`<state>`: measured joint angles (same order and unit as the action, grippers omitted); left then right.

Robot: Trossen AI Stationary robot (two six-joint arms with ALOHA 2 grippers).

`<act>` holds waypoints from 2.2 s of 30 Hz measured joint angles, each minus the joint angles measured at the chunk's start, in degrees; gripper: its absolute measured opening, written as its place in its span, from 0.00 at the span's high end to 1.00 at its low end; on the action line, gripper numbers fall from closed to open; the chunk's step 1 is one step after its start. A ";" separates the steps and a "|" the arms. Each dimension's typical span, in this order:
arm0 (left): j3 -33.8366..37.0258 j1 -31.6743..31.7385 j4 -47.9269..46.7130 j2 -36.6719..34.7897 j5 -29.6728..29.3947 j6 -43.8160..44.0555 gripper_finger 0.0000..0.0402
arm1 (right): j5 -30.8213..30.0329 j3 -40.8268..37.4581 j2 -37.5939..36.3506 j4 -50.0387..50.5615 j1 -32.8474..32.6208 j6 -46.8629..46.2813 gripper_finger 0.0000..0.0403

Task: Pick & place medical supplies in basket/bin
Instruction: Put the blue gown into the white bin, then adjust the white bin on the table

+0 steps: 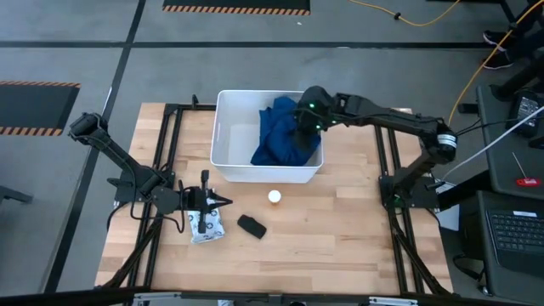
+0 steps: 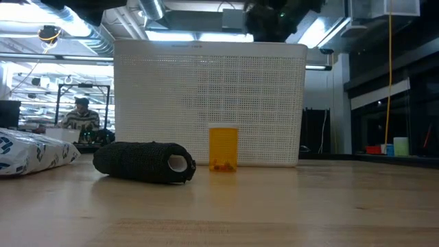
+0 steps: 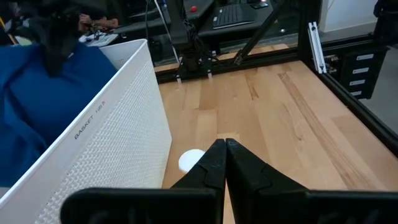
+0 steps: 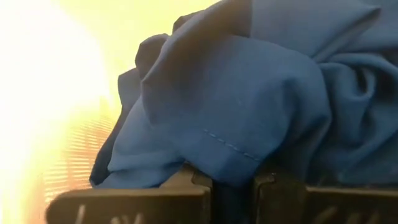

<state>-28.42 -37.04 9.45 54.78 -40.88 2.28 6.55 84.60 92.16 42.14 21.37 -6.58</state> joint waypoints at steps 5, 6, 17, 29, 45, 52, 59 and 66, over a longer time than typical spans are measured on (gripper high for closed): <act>0.00 0.00 0.00 0.00 0.01 -0.02 0.99 | -0.03 3.67 4.77 2.19 -0.02 0.62 0.94; 0.00 0.00 0.00 0.00 0.00 -0.02 0.99 | -0.03 3.69 5.27 2.25 -0.02 0.60 0.94; -0.02 0.00 1.53 0.00 0.02 -0.02 0.99 | -0.03 3.21 10.46 2.06 -0.02 -0.32 0.94; -0.02 0.00 1.97 0.02 0.02 -0.02 0.99 | -0.05 3.19 15.01 2.26 0.00 1.30 0.85; -0.02 0.00 2.86 0.00 0.02 -0.02 0.99 | -0.18 8.82 15.01 8.55 0.00 2.35 0.60; -0.02 0.00 2.82 0.00 0.02 -0.02 0.99 | -0.18 14.77 14.95 12.21 0.00 2.35 0.58; -0.02 0.00 2.80 0.00 0.03 -0.02 0.99 | -0.23 22.26 14.87 17.53 -0.37 2.64 0.58; -0.02 0.00 2.56 0.01 0.02 -0.02 0.99 | -5.77 24.30 10.29 16.72 -3.39 7.62 0.59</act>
<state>-28.45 -37.04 12.01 54.79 -40.86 2.26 0.78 108.90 102.46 58.87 17.98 1.04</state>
